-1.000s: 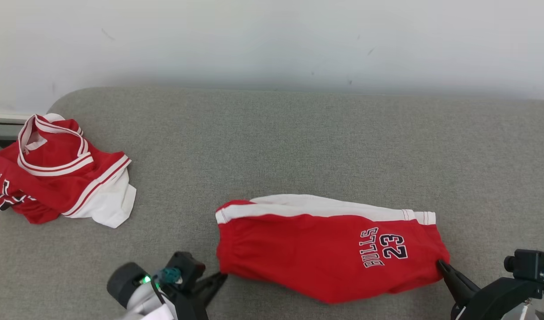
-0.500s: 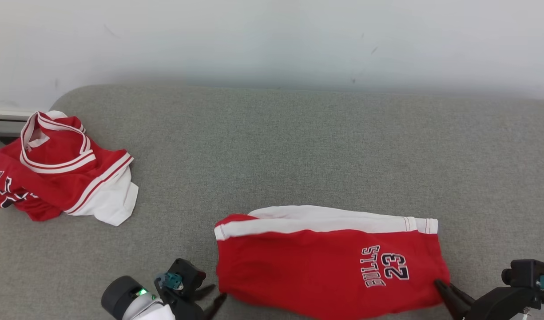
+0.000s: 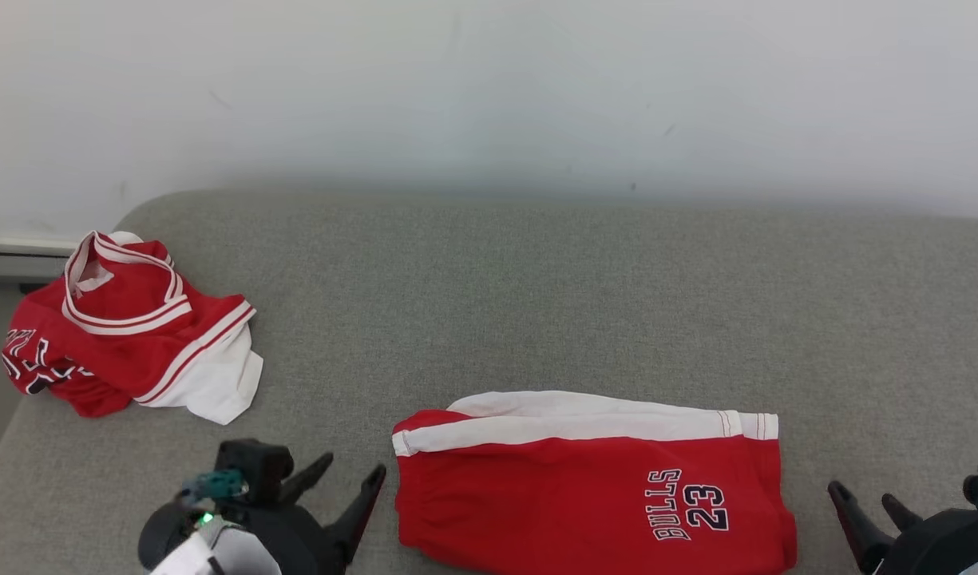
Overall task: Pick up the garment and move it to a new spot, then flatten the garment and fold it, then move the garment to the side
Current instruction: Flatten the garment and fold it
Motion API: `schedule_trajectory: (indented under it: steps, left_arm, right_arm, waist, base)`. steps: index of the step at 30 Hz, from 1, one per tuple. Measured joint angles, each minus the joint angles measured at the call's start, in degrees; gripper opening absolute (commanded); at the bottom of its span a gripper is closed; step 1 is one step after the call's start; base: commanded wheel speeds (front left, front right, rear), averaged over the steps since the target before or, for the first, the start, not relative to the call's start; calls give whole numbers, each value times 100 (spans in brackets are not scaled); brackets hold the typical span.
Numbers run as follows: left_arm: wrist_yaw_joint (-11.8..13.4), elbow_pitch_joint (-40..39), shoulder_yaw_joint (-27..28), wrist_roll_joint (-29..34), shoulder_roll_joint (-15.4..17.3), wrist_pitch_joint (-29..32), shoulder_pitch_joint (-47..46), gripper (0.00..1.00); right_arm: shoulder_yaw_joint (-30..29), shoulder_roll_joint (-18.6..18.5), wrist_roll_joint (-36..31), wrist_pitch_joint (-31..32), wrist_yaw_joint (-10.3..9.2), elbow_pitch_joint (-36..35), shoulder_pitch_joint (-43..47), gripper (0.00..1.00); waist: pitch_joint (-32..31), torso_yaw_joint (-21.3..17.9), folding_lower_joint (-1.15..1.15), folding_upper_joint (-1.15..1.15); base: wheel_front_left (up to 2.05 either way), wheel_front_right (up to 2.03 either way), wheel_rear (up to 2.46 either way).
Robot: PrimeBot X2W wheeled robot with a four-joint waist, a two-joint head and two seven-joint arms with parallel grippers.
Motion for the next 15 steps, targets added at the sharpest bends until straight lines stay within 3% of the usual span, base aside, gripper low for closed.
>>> schedule_trajectory:
  steps: [15]
  left_arm:
    - [208,-258,1937,-1026,-1110,-2265,348,100]
  right_arm:
    - [-185,528,-23,-1349,-49,45,-362,100]
  waist:
    - [-592,-26,-1,0]
  base:
    - [0,0,0]
